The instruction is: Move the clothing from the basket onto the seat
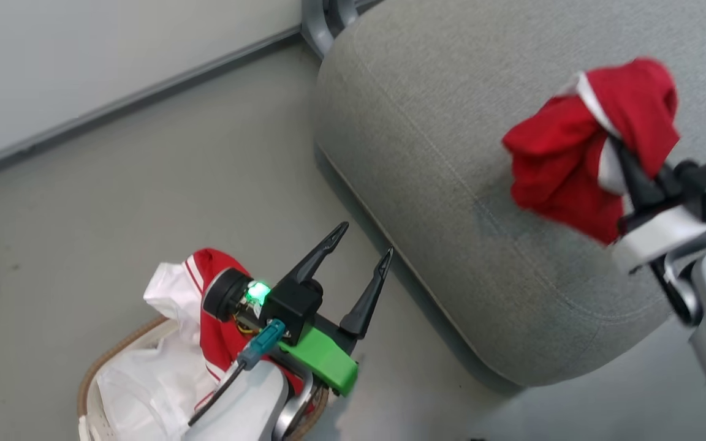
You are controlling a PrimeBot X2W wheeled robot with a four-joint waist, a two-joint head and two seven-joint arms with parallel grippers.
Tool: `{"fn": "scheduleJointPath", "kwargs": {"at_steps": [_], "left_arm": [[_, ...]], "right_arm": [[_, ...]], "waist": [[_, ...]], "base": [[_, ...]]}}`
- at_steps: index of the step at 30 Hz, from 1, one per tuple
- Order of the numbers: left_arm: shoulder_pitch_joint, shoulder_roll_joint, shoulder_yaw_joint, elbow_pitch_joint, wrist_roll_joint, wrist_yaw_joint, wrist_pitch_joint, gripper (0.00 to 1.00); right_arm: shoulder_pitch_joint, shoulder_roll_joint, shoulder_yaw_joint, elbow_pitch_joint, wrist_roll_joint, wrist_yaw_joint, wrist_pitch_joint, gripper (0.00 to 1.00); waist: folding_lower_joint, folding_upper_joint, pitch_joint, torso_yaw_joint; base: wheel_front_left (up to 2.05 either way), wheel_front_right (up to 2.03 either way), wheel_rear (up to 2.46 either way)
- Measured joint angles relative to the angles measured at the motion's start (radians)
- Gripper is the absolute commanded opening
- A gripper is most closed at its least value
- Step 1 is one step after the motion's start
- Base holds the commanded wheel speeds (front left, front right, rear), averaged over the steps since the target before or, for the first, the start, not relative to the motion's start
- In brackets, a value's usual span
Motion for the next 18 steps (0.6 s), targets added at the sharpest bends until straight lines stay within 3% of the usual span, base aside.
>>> {"fn": "scheduleJointPath", "kwargs": {"at_steps": [18], "left_arm": [[-0.204,0.093,-0.137,-0.016,0.022,-0.005,0.013,1.0]], "right_arm": [[-0.505,-0.154,-0.049,0.365,-0.018,0.0,0.0,0.0]], "waist": [[0.0002,0.0,0.317,0.109]], "base": [[0.0,0.0,0.0]]}}
